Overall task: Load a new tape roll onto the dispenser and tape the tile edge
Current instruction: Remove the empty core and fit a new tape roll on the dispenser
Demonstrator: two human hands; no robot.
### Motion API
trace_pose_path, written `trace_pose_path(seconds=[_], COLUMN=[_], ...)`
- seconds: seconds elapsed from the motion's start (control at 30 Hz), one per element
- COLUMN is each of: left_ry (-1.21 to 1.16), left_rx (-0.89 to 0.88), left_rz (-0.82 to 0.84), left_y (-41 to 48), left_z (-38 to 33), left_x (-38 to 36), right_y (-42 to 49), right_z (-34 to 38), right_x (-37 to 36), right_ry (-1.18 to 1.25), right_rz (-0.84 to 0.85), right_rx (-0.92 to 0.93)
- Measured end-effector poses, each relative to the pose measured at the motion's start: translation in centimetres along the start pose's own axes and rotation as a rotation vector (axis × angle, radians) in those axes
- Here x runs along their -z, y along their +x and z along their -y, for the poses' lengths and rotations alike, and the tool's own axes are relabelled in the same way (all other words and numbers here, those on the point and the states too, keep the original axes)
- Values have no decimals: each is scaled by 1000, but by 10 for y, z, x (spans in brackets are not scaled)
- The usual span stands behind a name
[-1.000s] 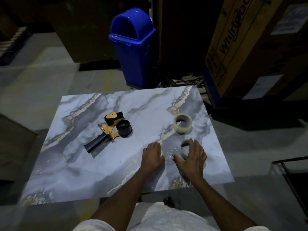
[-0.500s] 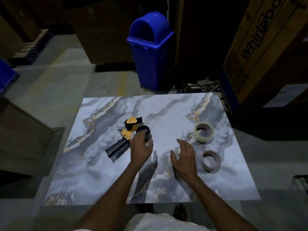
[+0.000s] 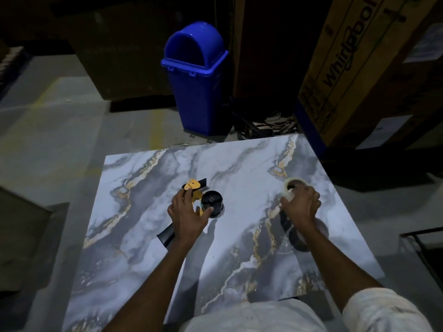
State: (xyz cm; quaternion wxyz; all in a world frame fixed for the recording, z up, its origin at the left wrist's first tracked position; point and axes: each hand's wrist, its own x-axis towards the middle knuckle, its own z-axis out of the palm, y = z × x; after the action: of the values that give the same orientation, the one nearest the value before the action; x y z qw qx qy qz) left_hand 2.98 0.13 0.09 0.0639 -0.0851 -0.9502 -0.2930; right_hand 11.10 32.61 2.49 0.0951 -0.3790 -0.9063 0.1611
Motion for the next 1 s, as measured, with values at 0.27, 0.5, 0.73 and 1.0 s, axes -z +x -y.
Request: trace_pose_path(seconds=[0.27, 0.5, 0.73, 1.0], left_ry=[-20, -62, -361, -1231], left_rx=[-57, -81, 46, 523], left_rz=[15, 23, 83, 390], left_y=[15, 26, 29, 25], left_z=[-26, -46, -77, -89], left_x=[-7, -17, -10, 30], right_y=[24, 15, -26, -60], right_z=[-12, 8, 78, 100], right_x=[-7, -4, 15, 21], right_ry=[-148, 123, 692, 971], right_rz=[148, 184, 415, 573], right_rx=[21, 40, 46, 164])
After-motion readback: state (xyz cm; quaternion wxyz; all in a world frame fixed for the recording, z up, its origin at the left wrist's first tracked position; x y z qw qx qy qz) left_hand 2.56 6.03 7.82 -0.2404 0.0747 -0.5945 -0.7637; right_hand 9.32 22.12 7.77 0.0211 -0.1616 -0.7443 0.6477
